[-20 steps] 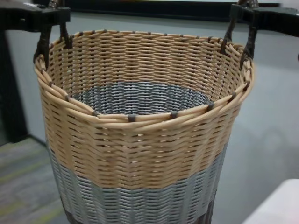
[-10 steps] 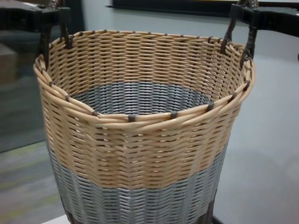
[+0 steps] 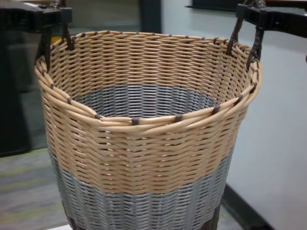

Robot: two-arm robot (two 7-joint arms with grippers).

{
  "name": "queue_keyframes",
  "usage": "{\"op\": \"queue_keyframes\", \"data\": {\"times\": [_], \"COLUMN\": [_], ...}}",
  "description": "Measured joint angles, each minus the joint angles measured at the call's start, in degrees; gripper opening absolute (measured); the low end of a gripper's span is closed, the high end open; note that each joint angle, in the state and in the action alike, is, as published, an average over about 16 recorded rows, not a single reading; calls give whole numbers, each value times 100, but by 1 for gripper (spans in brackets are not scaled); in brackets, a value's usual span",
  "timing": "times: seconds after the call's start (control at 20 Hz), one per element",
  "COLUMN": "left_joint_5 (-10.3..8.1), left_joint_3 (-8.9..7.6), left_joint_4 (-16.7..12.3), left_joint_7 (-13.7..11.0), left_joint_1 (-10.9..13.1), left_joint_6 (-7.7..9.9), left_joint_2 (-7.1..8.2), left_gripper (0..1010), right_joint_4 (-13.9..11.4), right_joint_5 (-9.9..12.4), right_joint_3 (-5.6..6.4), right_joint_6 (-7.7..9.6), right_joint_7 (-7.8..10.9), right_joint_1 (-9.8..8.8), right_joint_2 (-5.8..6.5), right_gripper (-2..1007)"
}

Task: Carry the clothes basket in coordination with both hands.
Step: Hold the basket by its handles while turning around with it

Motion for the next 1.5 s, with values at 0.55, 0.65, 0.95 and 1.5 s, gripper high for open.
{"op": "queue_keyframes", "data": {"times": [0.55, 0.65, 0.95, 1.5], "left_joint_5": [0, 2, -9, -167], "left_joint_3": [0, 1, 12, 46], "left_joint_4": [0, 2, 106, 613], "left_joint_7": [-1, 2, -30, -152], "left_joint_1": [0, 0, -3, -4], "left_joint_6": [0, 4, 14, -13], "left_joint_2": [0, 2, -15, -136], "left_gripper": [167, 167, 167, 167], "right_joint_4": [0, 0, 35, 372], "right_joint_5": [0, 0, -6, -115], "right_joint_3": [0, 0, -23, -218], "right_joint_6": [0, 0, -5, -78], "right_joint_7": [0, 0, 11, 45], "right_joint_1": [0, 0, 8, 56], "right_joint_2": [0, 0, -4, -110], "right_gripper": [145, 145, 145, 145]}}
